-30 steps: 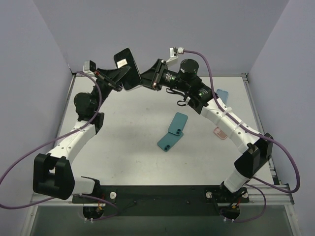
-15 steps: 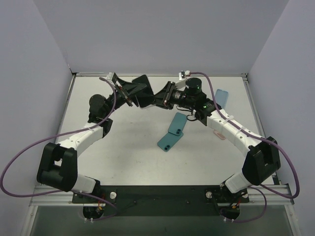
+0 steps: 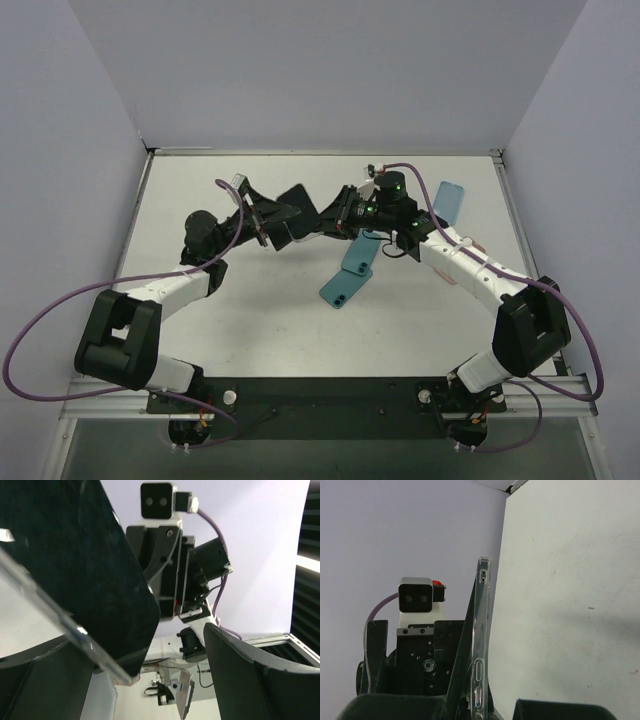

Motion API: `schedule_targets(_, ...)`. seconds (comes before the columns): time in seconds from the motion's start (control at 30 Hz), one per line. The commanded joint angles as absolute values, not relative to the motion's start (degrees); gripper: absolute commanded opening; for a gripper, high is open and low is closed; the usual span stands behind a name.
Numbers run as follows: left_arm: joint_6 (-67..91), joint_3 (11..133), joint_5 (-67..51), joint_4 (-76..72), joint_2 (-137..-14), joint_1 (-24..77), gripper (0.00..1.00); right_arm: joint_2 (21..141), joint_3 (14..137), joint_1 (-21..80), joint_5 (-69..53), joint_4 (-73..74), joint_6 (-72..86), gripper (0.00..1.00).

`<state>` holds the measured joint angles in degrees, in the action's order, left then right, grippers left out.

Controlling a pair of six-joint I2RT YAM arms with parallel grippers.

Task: Take the phone out of the phone case
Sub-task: Remove the phone case from the phone.

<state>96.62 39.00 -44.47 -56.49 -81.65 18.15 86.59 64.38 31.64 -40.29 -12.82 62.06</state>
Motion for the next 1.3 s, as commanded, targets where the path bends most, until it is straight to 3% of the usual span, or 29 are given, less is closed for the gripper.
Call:
schedule_targets(0.0,95.0,36.8,-51.9,-67.2,-79.4,15.1,0.93,86.7,62.9,28.9,-29.6,-7.3,57.9,0.0)
schedule_targets(0.23,94.0,32.3,-54.7,-68.0,-81.1,11.7,0.94,87.6,62.0,29.2,-27.6,-6.8,56.2,0.0)
schedule_targets(0.37,88.4,32.3,-54.1,-61.2,-81.1,11.5,0.95,89.6,64.9,30.7,-23.0,-1.0,50.6,0.0)
schedule_targets(0.57,67.0,37.1,-48.4,-26.1,-77.9,12.0,0.95,94.7,70.6,37.3,-8.3,8.6,42.4,0.0)
schedule_targets(0.7,59.5,38.5,-44.5,-17.2,-78.0,12.3,0.96,98.9,72.1,40.2,-5.0,10.0,40.5,0.0)
schedule_targets(1.27,50.7,40.3,-36.8,-8.6,-87.2,15.9,0.9,111.6,78.5,50.9,7.6,14.8,34.6,0.0)
